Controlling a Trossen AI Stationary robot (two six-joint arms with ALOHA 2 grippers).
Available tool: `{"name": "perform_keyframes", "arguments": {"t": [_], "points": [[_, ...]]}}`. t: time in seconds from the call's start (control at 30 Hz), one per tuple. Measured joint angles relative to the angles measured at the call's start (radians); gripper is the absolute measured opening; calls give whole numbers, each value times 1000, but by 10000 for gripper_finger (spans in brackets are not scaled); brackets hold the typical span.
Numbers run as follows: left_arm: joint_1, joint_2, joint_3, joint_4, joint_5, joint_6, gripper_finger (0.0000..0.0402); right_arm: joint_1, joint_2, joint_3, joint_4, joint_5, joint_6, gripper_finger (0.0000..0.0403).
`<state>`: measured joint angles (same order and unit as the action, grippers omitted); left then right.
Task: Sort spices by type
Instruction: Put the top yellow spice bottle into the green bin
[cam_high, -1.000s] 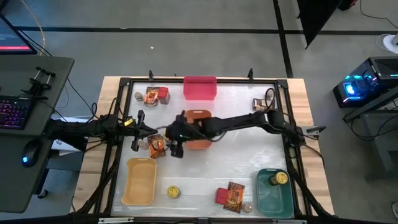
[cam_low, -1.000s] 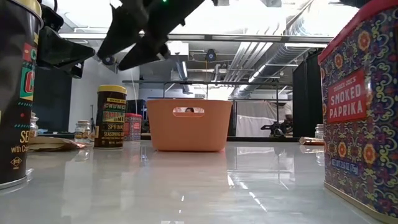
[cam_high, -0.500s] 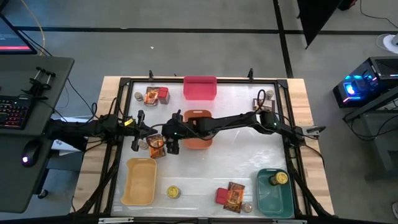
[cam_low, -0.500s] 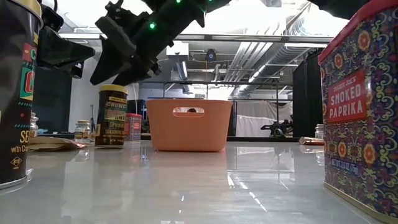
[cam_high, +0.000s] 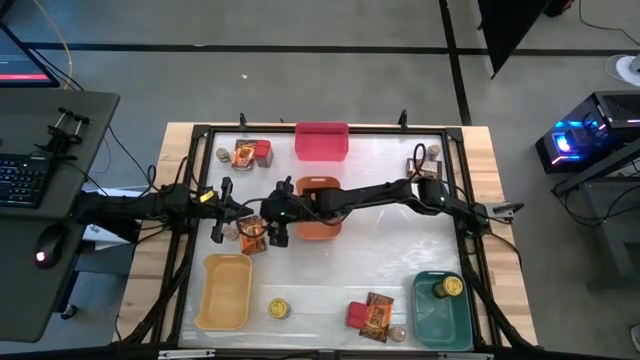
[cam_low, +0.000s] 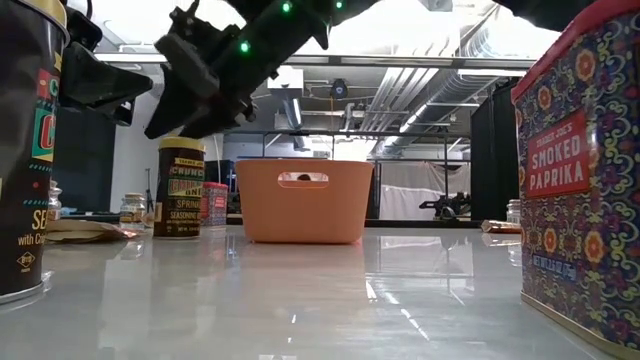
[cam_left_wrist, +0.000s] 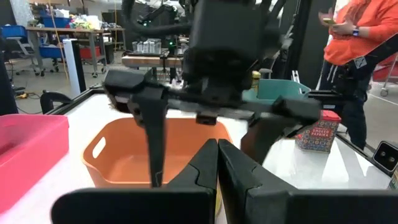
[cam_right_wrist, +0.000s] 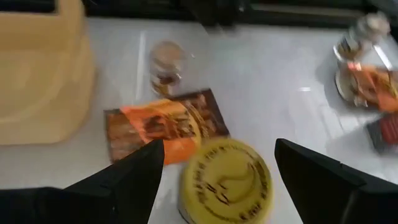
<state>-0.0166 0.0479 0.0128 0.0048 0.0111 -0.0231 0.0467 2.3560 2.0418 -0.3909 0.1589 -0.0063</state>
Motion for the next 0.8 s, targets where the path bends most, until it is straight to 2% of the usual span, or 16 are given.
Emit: {"name": "perform_keyframes", "arguments": {"t": [0.23, 0.4, 0.5, 0.63, 0.8], "points": [[0, 0, 0, 0, 0, 0, 0, -25, 2, -37, 7, -19, 77, 304], [0, 0, 0, 0, 0, 0, 0, -26, 2, -37, 28, -23, 70, 303], [0, 0, 0, 0, 0, 0, 0, -29, 2, -37, 15, -50, 91, 284], [0, 0, 0, 0, 0, 0, 0, -33, 2, -37, 14, -55, 97, 232], [0, 0, 0, 0, 0, 0, 0, -35, 0, -37, 7, -62, 112, 228]]}}
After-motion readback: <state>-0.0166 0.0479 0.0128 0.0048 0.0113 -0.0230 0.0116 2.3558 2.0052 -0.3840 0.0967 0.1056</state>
